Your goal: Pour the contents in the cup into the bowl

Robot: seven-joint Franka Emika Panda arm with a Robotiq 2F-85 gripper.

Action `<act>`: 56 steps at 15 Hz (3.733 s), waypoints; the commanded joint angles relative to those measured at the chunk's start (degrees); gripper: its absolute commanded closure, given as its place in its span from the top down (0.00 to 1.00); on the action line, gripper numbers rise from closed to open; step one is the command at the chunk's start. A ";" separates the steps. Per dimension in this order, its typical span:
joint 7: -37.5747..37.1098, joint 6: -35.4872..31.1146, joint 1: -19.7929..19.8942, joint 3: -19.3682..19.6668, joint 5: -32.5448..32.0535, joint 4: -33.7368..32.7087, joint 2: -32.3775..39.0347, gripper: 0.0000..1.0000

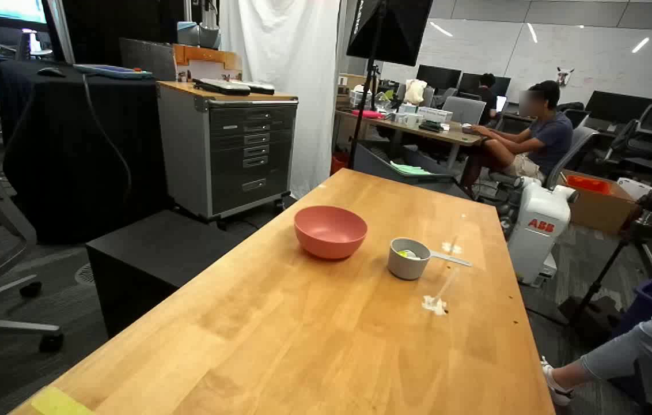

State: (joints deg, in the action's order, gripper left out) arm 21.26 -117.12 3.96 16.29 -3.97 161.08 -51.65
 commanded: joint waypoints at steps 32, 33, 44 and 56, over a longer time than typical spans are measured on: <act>7.83 -7.14 -3.90 2.34 3.63 -21.08 23.06 1.00; 9.59 -7.41 -4.39 2.64 4.10 -23.22 24.90 1.00; 36.05 9.61 -1.86 3.60 18.80 -49.72 50.50 1.00; 32.86 9.91 6.94 -2.81 13.28 -57.57 61.59 1.00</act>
State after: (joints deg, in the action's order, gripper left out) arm 55.26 -106.18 9.19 15.77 12.07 104.30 9.18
